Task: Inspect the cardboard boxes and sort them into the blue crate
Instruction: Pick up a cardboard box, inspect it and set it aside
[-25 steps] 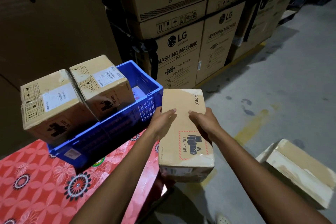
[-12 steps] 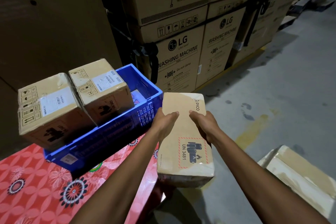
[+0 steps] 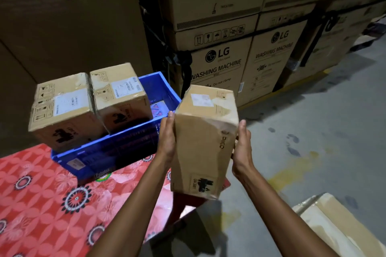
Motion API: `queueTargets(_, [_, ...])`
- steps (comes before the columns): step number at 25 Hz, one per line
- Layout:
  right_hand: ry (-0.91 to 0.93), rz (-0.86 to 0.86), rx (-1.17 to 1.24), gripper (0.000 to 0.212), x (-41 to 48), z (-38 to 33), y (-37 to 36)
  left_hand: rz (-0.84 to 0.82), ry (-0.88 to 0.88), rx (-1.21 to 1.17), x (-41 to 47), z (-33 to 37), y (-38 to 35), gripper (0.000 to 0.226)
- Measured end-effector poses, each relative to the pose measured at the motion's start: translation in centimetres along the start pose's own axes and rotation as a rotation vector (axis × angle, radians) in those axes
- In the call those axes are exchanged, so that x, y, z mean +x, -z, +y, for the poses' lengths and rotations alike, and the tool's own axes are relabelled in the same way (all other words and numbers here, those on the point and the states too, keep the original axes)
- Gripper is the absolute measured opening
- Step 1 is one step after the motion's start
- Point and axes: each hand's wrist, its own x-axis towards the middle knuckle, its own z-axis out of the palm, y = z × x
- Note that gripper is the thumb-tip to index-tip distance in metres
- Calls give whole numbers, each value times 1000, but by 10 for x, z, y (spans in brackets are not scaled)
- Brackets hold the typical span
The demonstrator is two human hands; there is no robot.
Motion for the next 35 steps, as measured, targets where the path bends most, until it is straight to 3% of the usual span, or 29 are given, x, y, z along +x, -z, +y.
queueTargets(4, [-60,-134,-60,71,-14,20,6,116,94,-148,-36,-7,18,49])
queueTargets(8, [-117,-256,-147,101,-8,32,3,28,74,-37,-51,-3,46,37])
queueTargets(11, [-139,-228,-117,83,-11,21,-9,-85,116,80,-45,12,51,20])
queueTargets(16, [-122,-232,-134,86,-24,16,-25,-252,260,156,-36,35,44,38])
queueTargets(19, [-73,-233,-177,37,-38,10,-24,-244,323,110,-33,38,45,42])
queueTargets(21, [-32,-231,-213,23,-45,11,-26,-203,339,135,-32,36,47,45])
queueTargets(24, [-25,-218,-249,65,-45,22,-35,-203,314,147,-27,30,55,57])
queueTargets(26, [-33,-188,-246,79,-42,29,-37,-242,296,159,-24,27,62,61])
queueTargets(31, [-73,-122,-290,61,-47,26,-39,-292,257,130,-21,15,67,66])
queueTargets(35, [-87,-108,-323,64,-36,30,-38,-304,216,156,-16,10,68,68])
